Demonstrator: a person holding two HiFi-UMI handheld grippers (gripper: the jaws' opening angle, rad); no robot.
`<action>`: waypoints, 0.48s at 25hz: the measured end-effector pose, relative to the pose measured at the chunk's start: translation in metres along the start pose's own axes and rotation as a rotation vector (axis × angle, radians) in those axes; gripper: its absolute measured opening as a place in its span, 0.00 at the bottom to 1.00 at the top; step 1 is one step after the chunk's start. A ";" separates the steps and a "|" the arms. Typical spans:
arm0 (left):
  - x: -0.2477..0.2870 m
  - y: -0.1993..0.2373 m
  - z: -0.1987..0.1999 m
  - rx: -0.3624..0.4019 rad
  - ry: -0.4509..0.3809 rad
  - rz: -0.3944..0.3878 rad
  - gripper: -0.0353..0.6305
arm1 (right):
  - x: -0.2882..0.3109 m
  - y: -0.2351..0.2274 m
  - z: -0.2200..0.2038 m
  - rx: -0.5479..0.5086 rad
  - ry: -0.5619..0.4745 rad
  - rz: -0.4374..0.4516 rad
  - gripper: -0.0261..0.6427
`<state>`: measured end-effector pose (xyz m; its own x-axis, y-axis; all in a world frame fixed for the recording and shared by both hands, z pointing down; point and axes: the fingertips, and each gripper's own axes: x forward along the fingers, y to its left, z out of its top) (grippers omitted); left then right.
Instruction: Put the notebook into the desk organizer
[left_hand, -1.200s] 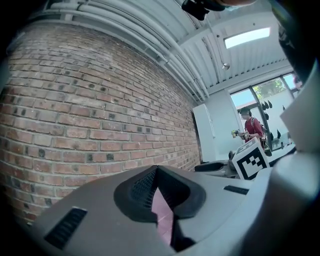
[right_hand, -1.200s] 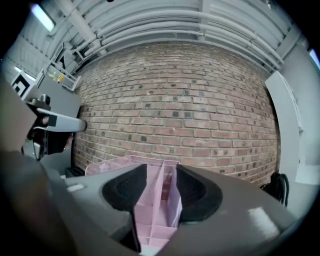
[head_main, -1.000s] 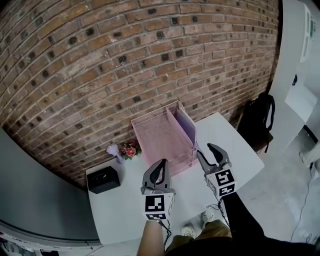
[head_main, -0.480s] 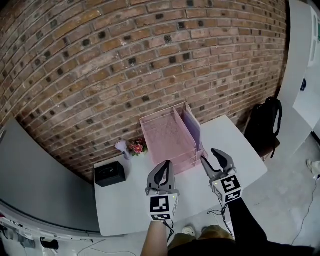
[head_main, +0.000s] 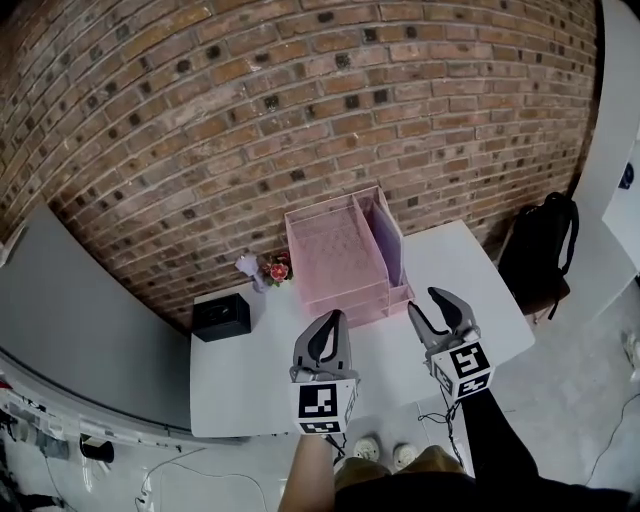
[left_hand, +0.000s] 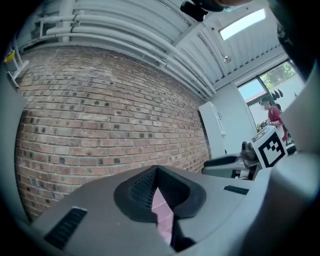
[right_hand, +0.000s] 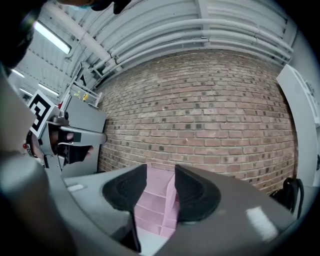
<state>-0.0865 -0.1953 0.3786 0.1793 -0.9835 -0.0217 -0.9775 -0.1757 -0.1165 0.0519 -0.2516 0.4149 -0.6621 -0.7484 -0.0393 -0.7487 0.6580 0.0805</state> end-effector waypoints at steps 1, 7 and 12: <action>-0.003 -0.002 0.000 0.001 0.001 0.010 0.06 | -0.001 0.000 0.000 0.003 -0.003 0.009 0.30; -0.014 -0.013 -0.001 0.017 0.003 0.062 0.06 | -0.008 0.002 -0.004 0.018 -0.016 0.064 0.30; -0.019 -0.019 0.000 0.018 0.003 0.081 0.06 | -0.013 0.004 -0.004 0.012 -0.022 0.090 0.30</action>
<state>-0.0713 -0.1732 0.3817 0.0993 -0.9946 -0.0291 -0.9867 -0.0946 -0.1321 0.0575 -0.2400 0.4193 -0.7269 -0.6846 -0.0548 -0.6867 0.7233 0.0731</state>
